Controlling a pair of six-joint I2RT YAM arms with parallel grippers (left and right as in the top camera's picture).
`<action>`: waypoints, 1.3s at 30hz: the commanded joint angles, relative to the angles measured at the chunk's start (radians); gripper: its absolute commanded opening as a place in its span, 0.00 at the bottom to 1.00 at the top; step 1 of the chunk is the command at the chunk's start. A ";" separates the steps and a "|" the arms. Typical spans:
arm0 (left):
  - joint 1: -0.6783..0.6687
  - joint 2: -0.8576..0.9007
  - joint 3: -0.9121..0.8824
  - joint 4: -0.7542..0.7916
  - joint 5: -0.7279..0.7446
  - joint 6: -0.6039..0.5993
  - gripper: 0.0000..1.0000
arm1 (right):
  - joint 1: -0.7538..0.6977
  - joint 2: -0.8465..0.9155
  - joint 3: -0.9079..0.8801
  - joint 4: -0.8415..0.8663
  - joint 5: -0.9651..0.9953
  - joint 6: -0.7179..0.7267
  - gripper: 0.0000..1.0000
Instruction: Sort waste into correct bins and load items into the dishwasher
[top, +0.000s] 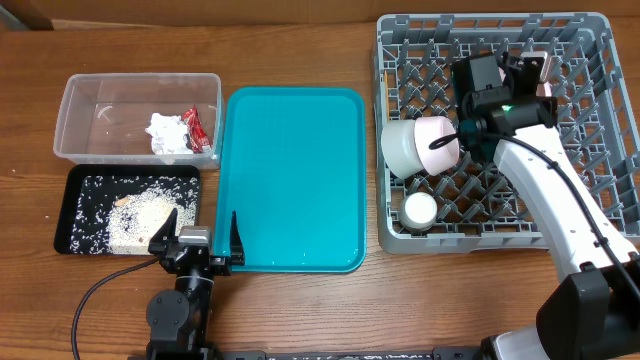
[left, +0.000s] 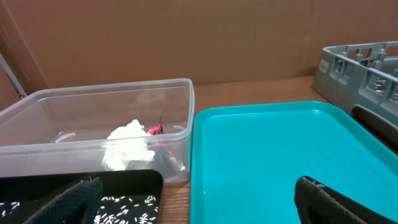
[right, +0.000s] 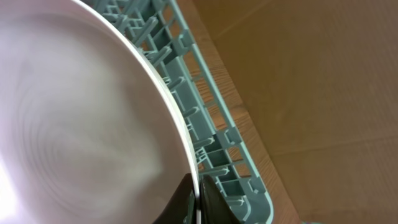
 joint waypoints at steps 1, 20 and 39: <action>0.005 -0.010 -0.003 0.001 0.011 0.012 1.00 | 0.019 0.003 -0.001 0.002 -0.029 -0.012 0.06; 0.005 -0.010 -0.003 0.002 0.011 0.012 1.00 | 0.375 -0.266 0.109 0.004 -0.645 0.072 1.00; 0.005 -0.010 -0.003 0.001 0.011 0.011 1.00 | 0.330 -0.383 0.115 -0.006 -1.255 0.047 1.00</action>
